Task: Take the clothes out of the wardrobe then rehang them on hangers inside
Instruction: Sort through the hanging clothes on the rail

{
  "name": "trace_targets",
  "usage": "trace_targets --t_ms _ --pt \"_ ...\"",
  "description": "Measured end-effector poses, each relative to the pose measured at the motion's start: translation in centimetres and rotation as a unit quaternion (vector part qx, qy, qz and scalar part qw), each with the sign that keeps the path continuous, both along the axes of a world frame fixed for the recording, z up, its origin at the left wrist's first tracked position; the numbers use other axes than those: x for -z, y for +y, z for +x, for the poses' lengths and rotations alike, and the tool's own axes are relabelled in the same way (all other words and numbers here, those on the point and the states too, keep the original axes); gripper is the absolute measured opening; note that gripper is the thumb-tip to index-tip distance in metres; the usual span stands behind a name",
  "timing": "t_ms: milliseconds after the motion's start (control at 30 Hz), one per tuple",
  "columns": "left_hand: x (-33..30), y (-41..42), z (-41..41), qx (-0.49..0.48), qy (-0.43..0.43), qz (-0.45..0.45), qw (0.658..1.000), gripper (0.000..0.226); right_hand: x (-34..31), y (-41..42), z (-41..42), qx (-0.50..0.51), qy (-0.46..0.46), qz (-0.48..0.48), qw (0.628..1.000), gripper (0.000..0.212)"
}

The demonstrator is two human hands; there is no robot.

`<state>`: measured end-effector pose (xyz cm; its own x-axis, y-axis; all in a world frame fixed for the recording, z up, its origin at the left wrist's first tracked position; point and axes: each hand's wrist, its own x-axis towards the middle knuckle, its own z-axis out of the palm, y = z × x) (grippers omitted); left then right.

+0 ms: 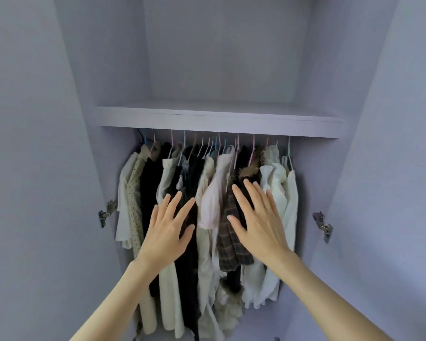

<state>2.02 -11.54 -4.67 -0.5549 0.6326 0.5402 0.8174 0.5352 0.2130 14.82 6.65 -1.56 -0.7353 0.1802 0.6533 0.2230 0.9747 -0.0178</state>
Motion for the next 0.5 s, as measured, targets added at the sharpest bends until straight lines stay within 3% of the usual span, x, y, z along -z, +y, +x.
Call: trace_targets --t_ms 500 --pt "4.6 -6.1 -15.5 -0.095 -0.094 -0.001 0.991 0.053 5.6 -4.4 -21.3 -0.097 -0.109 -0.013 0.989 0.054"
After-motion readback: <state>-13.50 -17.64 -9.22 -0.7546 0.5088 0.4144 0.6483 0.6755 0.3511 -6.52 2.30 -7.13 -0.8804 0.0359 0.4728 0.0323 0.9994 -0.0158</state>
